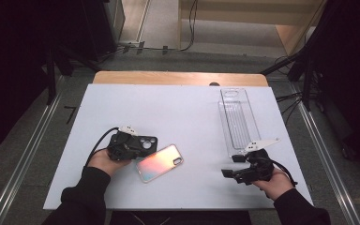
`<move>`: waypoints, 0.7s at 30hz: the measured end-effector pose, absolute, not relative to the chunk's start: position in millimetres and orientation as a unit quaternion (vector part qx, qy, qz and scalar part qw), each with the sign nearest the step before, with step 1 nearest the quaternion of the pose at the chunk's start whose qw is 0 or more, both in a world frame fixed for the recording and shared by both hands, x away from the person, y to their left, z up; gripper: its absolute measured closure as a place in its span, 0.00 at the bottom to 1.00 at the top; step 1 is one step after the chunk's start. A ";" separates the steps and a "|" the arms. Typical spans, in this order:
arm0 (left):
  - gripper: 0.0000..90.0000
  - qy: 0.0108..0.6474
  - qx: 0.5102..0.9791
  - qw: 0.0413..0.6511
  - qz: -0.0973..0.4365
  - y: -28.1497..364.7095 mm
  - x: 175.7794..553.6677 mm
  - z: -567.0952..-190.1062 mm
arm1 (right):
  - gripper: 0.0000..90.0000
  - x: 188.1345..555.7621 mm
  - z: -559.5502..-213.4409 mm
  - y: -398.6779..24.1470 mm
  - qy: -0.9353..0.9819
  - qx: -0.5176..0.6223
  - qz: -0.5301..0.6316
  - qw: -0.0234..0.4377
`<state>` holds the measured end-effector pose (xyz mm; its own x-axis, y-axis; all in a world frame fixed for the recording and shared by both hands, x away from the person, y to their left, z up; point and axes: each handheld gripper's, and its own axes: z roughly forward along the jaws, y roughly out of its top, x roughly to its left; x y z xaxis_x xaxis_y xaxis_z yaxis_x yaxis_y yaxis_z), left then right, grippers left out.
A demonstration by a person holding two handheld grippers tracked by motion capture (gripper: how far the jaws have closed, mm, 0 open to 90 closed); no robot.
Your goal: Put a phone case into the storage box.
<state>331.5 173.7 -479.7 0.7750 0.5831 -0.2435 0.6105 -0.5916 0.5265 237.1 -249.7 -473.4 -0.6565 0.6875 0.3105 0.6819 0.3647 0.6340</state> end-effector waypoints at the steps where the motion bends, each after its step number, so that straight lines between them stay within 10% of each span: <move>1: 1.00 0.333 0.893 0.302 -0.025 173.3 329.9 -480.4 | 0.23 237.1 -473.4 -249.7 0.826 0.415 0.382 0.004; 12: 0.98 0.335 0.892 0.303 -0.037 173.3 325.1 -483.6 | 0.23 237.2 -473.5 -249.2 0.826 0.415 0.382 0.003; 21: 0.72 0.352 0.855 0.374 -0.069 185.2 325.1 -465.7 | 0.23 237.9 -473.9 -250.8 0.825 0.414 0.384 0.004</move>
